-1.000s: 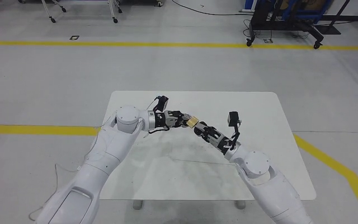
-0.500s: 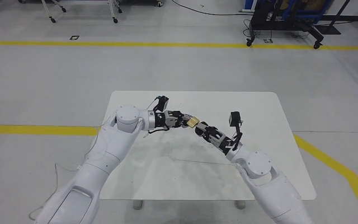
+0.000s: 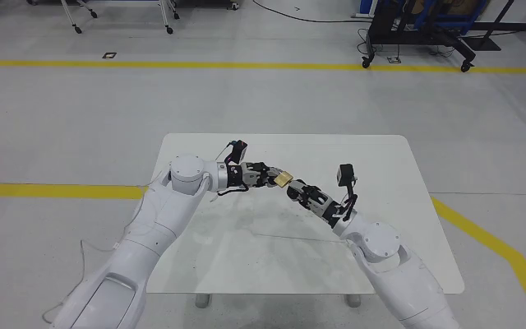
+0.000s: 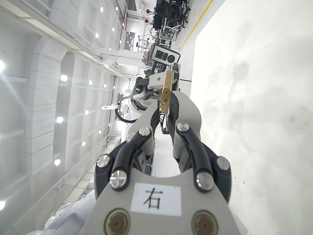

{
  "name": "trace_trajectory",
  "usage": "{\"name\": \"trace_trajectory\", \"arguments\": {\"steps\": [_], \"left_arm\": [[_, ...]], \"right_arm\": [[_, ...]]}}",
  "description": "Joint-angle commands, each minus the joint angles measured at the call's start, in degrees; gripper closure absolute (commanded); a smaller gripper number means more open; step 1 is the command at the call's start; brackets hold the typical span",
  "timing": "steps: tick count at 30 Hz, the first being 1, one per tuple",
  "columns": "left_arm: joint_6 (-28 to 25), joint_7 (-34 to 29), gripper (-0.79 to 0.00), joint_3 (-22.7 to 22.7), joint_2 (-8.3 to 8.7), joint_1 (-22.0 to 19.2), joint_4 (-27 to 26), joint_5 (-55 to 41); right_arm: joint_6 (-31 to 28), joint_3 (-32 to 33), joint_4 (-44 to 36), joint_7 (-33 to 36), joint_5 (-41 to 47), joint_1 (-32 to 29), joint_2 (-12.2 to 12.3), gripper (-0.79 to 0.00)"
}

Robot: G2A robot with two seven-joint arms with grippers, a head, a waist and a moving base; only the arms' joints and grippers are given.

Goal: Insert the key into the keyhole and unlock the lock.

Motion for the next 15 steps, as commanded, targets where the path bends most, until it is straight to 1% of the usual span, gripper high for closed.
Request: {"name": "trace_trajectory", "arguments": {"steps": [1, 2, 3, 4, 15], "left_arm": [[0.0, 0.0, 0.0, 0.0, -0.01, 0.0, 0.0, 0.0], [0.0, 0.0, 0.0, 0.0, -0.02, 0.0, 0.0, 0.0], [-0.1, 0.0, 0.0, 0.0, -0.02, 0.0, 0.0, 0.0], [-0.1, 0.0, 0.0, 0.0, -0.02, 0.0, 0.0, 0.1], [-0.2, -0.3, 0.0, 0.4, -0.09, 0.1, -0.3, 0.7]], "right_arm": [[0.0, 0.1, 0.0, 0.1, 0.0, -0.1, 0.0, -0.12], [0.1, 0.2, 0.0, 0.1, 0.0, -0.1, 0.0, -0.105], [0.2, 0.2, -0.1, 0.2, 0.0, -0.2, 0.0, -0.04], [0.2, 0.2, -0.1, 0.3, 0.0, -0.2, 0.0, 0.0], [0.8, 0.3, -0.1, 1.4, 0.1, 0.1, -0.1, 0.0]]}}
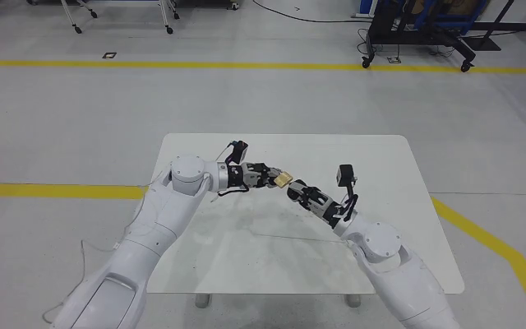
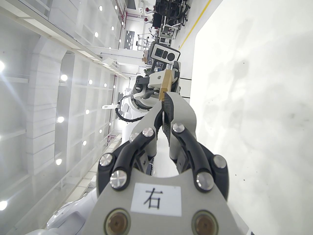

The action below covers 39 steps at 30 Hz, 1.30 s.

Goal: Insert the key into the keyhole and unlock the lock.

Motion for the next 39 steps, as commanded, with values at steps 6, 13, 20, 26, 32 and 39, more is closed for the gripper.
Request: {"name": "trace_trajectory", "arguments": {"steps": [6, 13, 20, 26, 32, 39], "left_arm": [[-0.5, -0.2, 0.0, 0.1, -0.01, -0.1, 0.0, 0.5], [-0.6, 0.0, 0.0, 0.1, 0.02, -0.1, -0.1, 0.8], [-0.3, 0.3, 0.0, -0.1, 0.04, -0.1, 0.1, 0.9], [-0.1, 0.7, 0.0, -0.3, 0.04, -0.1, 0.1, 0.9], [0.0, 1.0, 0.0, -0.4, 0.06, -0.1, 0.0, 1.1], [0.0, 1.2, 0.0, -0.3, 0.06, 0.0, -0.3, 1.5]], "right_arm": [[0.6, -0.3, 0.3, -0.1, 0.1, 0.8, -0.2, 0.0], [0.3, -0.2, 0.8, -0.5, 0.1, 0.9, -0.3, -0.271], [-0.2, 0.5, 0.4, -0.2, 0.4, 0.2, -0.3, -0.225], [-0.8, 1.2, 0.1, 0.2, 0.8, -0.8, -0.2, -0.157], [-0.7, 1.7, 0.2, 0.8, 1.2, -1.4, -0.2, -0.123], [-0.3, 1.6, 0.4, 1.0, 1.2, -1.2, -0.3, -0.105]]}}
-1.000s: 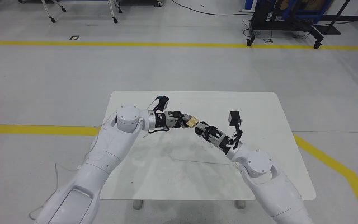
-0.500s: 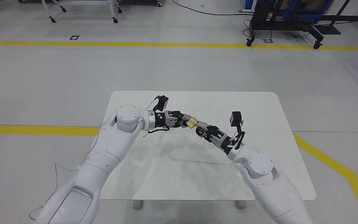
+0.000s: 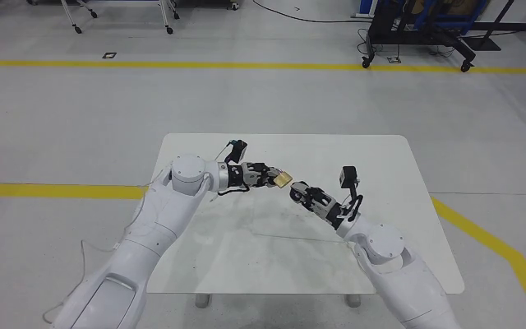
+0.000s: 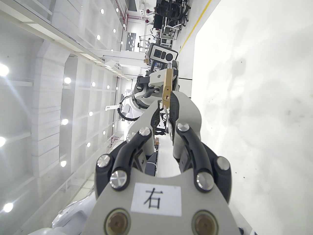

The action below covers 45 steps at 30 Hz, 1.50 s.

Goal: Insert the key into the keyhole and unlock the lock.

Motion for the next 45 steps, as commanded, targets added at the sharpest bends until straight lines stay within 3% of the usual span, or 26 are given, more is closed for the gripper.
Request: {"name": "trace_trajectory", "arguments": {"steps": [1, 6, 8, 45], "left_arm": [[0.0, 0.0, 0.0, -0.1, 0.02, 0.0, 0.0, 0.0], [0.1, 0.0, 0.0, -0.2, 0.05, 0.1, -0.1, 0.0], [0.2, 0.0, 0.0, -0.2, 0.05, 0.1, -0.2, 0.0], [0.3, 0.1, 0.0, -0.3, 0.1, 0.2, -0.4, 0.8]], "right_arm": [[0.1, -0.1, 0.1, 0.0, 0.0, 0.1, 0.0, -0.111], [0.3, -0.1, 0.3, -0.3, 0.0, 0.1, -0.1, -0.129], [0.5, 0.0, 0.3, -0.4, -0.1, 0.1, -0.1, 0.0], [3.4, -1.3, 1.3, -0.9, -0.1, 2.2, -0.8, 0.0]]}}
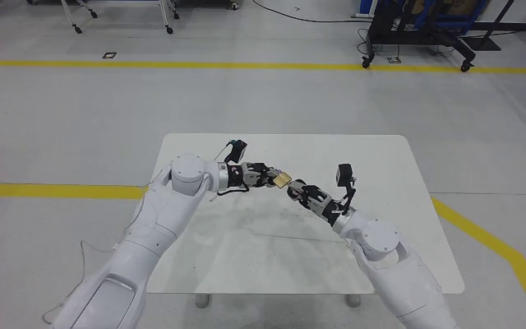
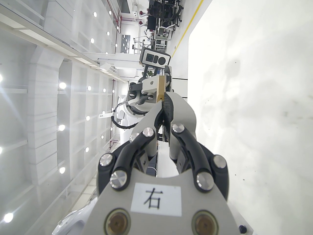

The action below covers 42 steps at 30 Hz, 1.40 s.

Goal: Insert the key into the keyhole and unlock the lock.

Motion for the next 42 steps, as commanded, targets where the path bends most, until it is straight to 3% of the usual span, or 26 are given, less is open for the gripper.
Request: {"name": "trace_trajectory", "arguments": {"steps": [1, 42], "left_arm": [[0.0, 0.0, 0.0, 0.0, -0.01, 0.0, 0.1, -0.1], [-0.2, -1.3, 0.0, 0.4, -0.3, -0.3, 0.7, -0.6]], "right_arm": [[-0.1, 0.0, 0.0, 0.0, 0.1, 0.0, 0.0, 0.0], [0.1, -0.2, 0.7, -0.3, -0.2, 0.4, -0.5, 0.0]]}}
